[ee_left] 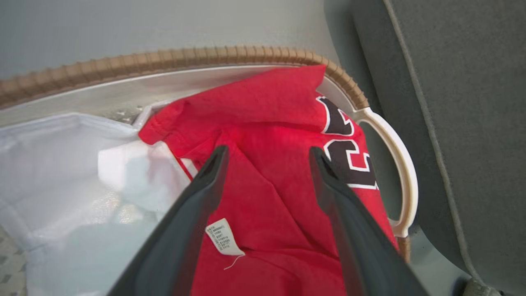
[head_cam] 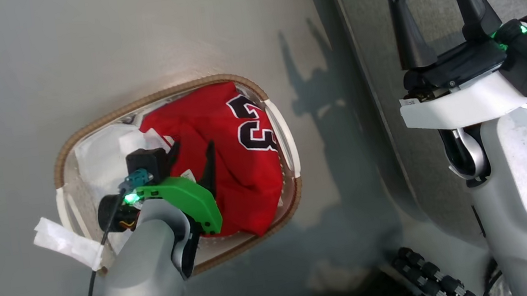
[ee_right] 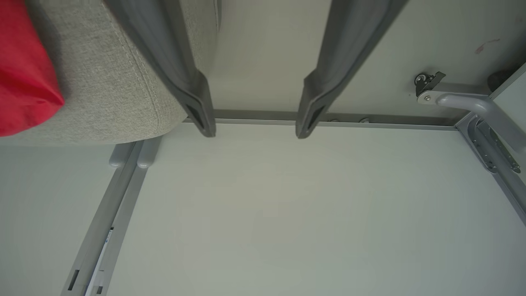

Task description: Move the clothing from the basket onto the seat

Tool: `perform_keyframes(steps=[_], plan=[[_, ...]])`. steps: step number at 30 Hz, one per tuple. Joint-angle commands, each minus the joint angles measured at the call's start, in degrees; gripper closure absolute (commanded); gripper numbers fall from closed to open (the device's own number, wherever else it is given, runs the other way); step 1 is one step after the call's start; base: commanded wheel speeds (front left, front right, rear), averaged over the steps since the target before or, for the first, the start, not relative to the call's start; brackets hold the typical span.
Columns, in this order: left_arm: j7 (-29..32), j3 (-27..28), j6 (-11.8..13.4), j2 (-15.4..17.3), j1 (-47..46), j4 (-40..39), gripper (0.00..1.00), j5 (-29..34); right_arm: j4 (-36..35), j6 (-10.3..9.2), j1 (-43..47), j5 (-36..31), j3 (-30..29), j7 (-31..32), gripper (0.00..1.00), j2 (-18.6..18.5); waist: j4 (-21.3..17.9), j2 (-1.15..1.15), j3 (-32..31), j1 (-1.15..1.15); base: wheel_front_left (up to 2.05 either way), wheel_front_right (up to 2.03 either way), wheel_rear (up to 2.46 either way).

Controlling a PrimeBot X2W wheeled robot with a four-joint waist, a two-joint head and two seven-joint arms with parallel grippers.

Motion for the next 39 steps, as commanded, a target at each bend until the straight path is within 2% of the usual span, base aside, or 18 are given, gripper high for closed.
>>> perform_keyframes(steps=[1,11,18,29,35,36,37,38,39], plan=[[0.1,-1.3,-0.2,0.4,-1.5,0.7,0.00,-1.1,-0.4,-0.08,-0.6,0.1,-0.1,0.0,0.00,-0.1,-1.8,0.00,2.5,-0.01,0.00,0.00,0.00],[1.8,-9.0,-0.2,0.4,-5.0,5.7,0.00,-8.0,-1.9,-0.08,-1.3,0.5,-0.1,0.0,0.00,-0.1,-2.4,0.00,6.1,-0.01,0.00,0.00,0.00],[4.2,-13.3,-0.1,0.4,-8.5,10.8,0.00,-8.2,-3.2,-0.08,-2.1,0.0,-0.3,0.0,0.00,-0.1,-2.9,0.00,8.5,-0.01,0.00,0.00,0.00],[6.8,-18.3,4.0,0.4,-11.3,15.0,0.00,-6.9,-5.6,-0.08,-1.0,-1.3,-0.6,0.0,0.00,-0.1,-2.2,0.00,10.2,-0.01,0.00,0.00,0.00],[9.1,-19.7,4.3,0.4,-11.8,16.1,0.00,-7.2,-6.1,-0.08,-1.4,-1.4,-0.3,0.0,0.00,-0.2,-1.9,0.00,10.6,-0.01,0.00,0.00,0.00],[9.2,-19.9,4.2,0.4,-11.9,16.2,0.03,-7.3,-6.1,-0.08,-1.5,-1.4,-0.3,0.0,0.00,-0.2,-1.8,0.00,10.6,-0.01,0.00,0.00,0.00],[9.5,-20.0,4.2,0.4,-11.9,16.3,0.67,-7.5,-6.1,-0.08,-1.5,-1.4,-0.3,0.0,0.00,-0.2,-1.8,0.00,10.6,-0.01,0.00,0.00,0.00],[9.7,-20.1,4.1,0.4,-11.9,16.4,1.00,-7.6,-6.0,-0.08,-1.6,-1.3,-0.3,0.0,0.00,-0.2,-1.8,0.00,10.5,-0.01,0.00,0.00,0.00],[9.9,-20.2,3.8,0.4,-11.8,16.5,1.00,-7.7,-5.8,-0.08,-1.8,-1.2,-0.2,0.0,0.00,-0.2,-1.9,0.00,10.4,-0.01,0.00,0.00,0.00]])
